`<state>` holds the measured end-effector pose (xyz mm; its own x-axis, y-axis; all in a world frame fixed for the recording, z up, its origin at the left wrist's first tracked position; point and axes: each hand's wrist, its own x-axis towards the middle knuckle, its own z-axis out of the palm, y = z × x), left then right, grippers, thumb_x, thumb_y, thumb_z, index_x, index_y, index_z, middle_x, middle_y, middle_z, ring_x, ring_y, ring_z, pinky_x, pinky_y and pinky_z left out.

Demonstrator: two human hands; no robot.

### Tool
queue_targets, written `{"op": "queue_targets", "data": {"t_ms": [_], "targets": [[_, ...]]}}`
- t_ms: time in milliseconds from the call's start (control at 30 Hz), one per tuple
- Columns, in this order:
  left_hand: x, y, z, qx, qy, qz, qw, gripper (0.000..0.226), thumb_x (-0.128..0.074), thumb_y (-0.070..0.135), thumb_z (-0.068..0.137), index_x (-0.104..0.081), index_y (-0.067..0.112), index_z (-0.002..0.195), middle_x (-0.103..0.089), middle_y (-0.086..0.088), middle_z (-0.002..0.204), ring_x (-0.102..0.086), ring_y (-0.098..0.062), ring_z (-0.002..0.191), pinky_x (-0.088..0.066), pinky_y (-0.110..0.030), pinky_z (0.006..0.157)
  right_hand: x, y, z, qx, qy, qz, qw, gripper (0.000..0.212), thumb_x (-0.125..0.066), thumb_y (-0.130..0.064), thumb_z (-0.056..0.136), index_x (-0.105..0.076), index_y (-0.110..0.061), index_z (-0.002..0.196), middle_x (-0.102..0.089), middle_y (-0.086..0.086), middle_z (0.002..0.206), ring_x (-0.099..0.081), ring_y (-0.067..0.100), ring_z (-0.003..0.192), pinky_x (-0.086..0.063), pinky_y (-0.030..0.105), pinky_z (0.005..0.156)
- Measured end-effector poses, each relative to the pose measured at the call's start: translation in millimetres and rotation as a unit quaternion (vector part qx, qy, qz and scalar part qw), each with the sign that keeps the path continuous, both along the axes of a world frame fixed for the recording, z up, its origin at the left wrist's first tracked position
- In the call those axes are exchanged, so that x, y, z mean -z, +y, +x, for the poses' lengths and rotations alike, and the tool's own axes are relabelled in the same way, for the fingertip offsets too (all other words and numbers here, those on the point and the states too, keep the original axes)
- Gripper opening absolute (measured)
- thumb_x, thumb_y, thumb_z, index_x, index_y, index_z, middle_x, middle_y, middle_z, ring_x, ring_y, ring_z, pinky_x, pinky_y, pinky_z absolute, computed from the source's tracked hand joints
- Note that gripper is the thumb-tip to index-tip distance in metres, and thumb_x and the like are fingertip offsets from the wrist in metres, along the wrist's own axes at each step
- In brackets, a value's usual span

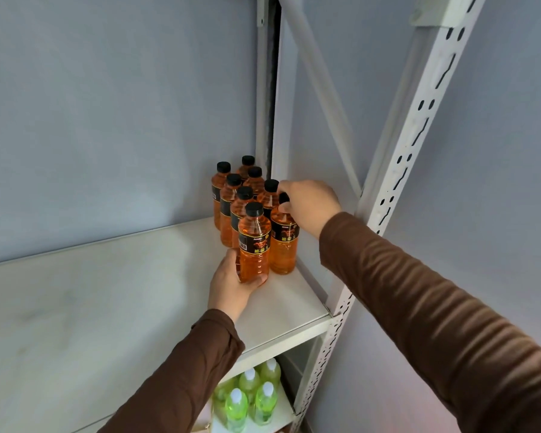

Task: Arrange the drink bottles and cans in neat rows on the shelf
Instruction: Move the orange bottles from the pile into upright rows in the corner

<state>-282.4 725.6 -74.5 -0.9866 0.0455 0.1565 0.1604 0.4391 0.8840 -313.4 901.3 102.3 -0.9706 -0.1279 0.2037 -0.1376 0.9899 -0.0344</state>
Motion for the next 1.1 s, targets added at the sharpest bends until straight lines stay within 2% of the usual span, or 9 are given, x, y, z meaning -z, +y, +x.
{"op": "queue_targets", "data": {"t_ms": [200,333,667,767,867,1000,1100], "targets": [[-0.6,2.3,-2.3,0.006,0.003,0.009,1.000,0.073,-0.082,0.043,0.076,-0.043,0.032,0.137,-0.059,0.004,0.135,-0.058,-0.021,0.124,-0.049,-0.049,0.103,-6.4,0.3,-2.9,-0.023,-0.014,0.025,0.999,0.032,-0.058,-0.024,0.097,-0.057,-0.020,0.129,-0.066,0.010,0.104,-0.057,0.023,0.082,-0.048,0.034,0.066],[-2.0,4.0,-1.7,0.010,0.009,0.006,1.000,0.074,-0.081,0.043,0.078,-0.041,0.032,0.139,-0.058,0.004,0.137,-0.057,-0.023,0.125,-0.048,-0.050,0.104,-5.8,-0.7,0.1,-0.030,-0.015,0.001,0.999,0.032,-0.060,-0.024,0.096,-0.058,-0.021,0.127,-0.068,0.010,0.106,-0.063,0.027,0.089,-0.050,0.034,0.067],[-5.4,3.7,-1.8,0.015,0.003,-0.015,1.000,0.075,-0.080,0.048,0.077,-0.040,0.033,0.139,-0.058,0.004,0.138,-0.057,-0.023,0.125,-0.049,-0.049,0.104,-5.5,0.3,7.3,-0.032,-0.021,-0.024,0.999,0.036,-0.058,-0.025,0.097,-0.054,-0.024,0.133,-0.067,0.010,0.111,-0.062,0.025,0.089,-0.052,0.033,0.069],[-7.7,-1.0,-2.7,0.024,-0.018,-0.018,0.999,0.068,-0.081,0.049,0.075,-0.041,0.038,0.130,-0.060,0.012,0.130,-0.060,-0.019,0.121,-0.049,-0.038,0.103,-6.6,1.6,10.1,-0.035,-0.024,-0.028,0.999,0.040,-0.055,-0.028,0.099,-0.051,-0.026,0.139,-0.065,0.009,0.121,-0.063,0.025,0.098,-0.051,0.033,0.073],[-9.8,-12.5,0.3,0.024,-0.026,-0.035,0.999,0.064,-0.084,0.044,0.074,-0.044,0.040,0.124,-0.059,0.017,0.122,-0.058,-0.012,0.121,-0.042,-0.024,0.097,-10.1,4.1,15.8,-0.038,-0.022,-0.041,0.998,0.040,-0.052,-0.030,0.100,-0.051,-0.025,0.140,-0.065,0.007,0.122,-0.063,0.024,0.101,-0.052,0.033,0.076],[-18.3,-38.8,14.8,0.018,-0.008,-0.098,0.995,0.070,-0.082,0.037,0.078,-0.045,0.030,0.137,-0.054,0.006,0.142,-0.049,-0.010,0.129,-0.035,-0.023,0.102,-12.2,1.6,28.1,-0.049,0.045,-0.050,0.997,0.035,-0.052,-0.031,0.100,-0.056,-0.023,0.134,-0.065,0.007,0.116,-0.060,0.025,0.104,-0.052,0.036,0.080],[-34.2,-64.6,33.7,-0.007,0.027,-0.152,0.988,0.072,-0.077,0.036,0.083,-0.043,0.026,0.145,-0.049,0.004,0.147,-0.044,-0.014,0.134,-0.034,-0.027,0.108,-10.9,-15.5,40.0,-0.101,0.129,-0.073,0.984,0.032,-0.055,-0.028,0.098,-0.062,-0.020,0.129,-0.063,0.006,0.120,-0.052,0.027,0.114,-0.047,0.038,0.085]]}}
